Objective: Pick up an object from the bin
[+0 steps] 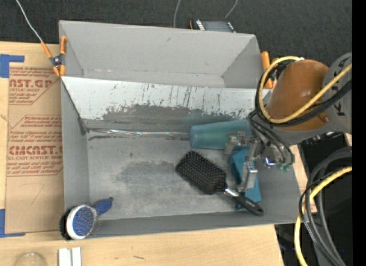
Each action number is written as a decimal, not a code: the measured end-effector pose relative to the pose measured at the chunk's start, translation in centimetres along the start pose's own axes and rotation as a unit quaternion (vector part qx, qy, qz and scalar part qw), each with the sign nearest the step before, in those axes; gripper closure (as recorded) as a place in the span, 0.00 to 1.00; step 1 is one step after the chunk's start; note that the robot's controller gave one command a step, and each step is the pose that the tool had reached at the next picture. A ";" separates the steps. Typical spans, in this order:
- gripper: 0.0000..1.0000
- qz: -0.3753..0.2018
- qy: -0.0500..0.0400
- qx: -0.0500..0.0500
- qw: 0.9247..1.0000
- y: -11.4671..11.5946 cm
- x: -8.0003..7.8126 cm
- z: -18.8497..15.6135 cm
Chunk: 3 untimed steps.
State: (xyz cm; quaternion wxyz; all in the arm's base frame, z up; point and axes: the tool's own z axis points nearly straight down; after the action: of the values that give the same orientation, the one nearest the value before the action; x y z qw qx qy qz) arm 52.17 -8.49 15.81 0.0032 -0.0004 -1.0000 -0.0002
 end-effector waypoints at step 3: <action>1.00 -0.127 -0.021 0.001 0.992 3.9 2.8 7.9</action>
Offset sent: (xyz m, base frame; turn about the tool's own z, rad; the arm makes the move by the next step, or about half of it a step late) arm -0.0298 0.0337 -0.0654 0.0045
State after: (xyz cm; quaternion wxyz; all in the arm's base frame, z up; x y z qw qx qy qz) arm 49.33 -4.62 7.89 -0.0176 0.1263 -0.9918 0.0007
